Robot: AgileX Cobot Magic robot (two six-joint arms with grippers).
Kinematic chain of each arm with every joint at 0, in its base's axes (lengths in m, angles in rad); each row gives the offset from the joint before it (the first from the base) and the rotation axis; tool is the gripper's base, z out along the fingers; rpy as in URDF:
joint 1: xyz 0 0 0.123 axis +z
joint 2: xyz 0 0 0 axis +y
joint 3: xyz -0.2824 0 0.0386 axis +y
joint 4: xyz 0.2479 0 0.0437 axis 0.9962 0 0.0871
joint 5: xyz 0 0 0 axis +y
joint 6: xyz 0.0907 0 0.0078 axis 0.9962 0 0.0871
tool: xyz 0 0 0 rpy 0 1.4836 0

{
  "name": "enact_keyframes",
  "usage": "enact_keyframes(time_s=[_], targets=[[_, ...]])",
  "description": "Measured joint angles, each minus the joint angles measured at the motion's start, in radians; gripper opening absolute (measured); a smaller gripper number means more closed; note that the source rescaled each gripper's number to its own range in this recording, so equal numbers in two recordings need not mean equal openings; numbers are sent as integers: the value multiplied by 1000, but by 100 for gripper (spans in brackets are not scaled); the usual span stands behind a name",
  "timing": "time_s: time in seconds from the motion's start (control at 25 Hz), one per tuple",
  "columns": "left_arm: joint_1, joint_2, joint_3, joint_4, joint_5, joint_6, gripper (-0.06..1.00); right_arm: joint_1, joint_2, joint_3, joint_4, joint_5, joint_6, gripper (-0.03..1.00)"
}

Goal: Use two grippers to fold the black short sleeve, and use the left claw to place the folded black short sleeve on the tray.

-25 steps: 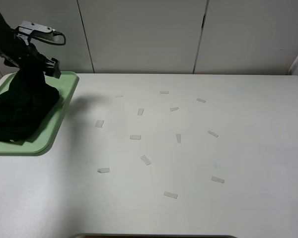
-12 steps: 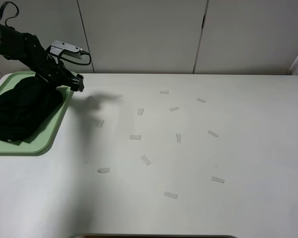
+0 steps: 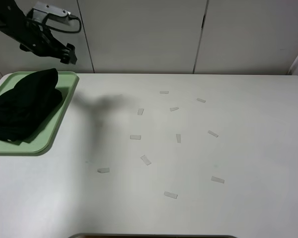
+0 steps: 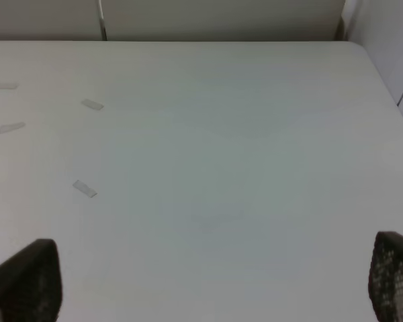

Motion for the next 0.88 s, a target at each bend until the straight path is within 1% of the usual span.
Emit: enact_keyframes(time_s=[0.16,0.32,0.36,0.48,0.64,0.88], targets=[[0,-107,-1,1,127,0,99,0,0,0,0,0,0,100],[-2,-194,-1,1,319,-4,98,0,0,0,0,0,0,100],[-2,-220,-1,1,380,-10,98,0,0,0,0,0,0,100],[-2,-280,-1,2,519,-38,98,0,0,0,0,0,0,100],[-2,-356,-1,2,666,-72,98,0,0,0,0,0,0,100],[-2,-464,-1,2,853,-78,98,0,0,0,0,0,0,100]])
